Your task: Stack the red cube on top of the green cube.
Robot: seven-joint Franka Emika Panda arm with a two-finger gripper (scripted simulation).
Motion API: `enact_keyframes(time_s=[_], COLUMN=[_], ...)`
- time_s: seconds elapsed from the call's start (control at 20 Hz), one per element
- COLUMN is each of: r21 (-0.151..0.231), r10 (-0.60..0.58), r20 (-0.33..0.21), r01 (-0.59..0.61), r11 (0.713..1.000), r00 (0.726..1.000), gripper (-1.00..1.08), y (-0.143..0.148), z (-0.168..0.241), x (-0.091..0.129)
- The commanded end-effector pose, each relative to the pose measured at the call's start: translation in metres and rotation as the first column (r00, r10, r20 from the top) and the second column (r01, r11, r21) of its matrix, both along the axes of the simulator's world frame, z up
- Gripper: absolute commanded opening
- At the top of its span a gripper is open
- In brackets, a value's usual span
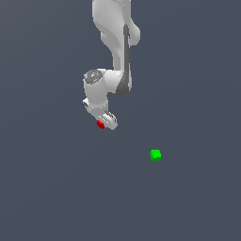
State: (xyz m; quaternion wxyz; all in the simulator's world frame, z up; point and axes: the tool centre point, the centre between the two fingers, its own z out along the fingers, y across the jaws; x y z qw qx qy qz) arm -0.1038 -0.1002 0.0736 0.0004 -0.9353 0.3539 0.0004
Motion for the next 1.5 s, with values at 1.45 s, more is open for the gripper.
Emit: enact_keyframes(time_s=[1.45], r21=[0.001], r10=[0.000], r20=[0.001], r01=[0.000], r11=[1.000], r00=[1.000], gripper=[-1.00], y=[0.088], z=[0.027], x=[0.049])
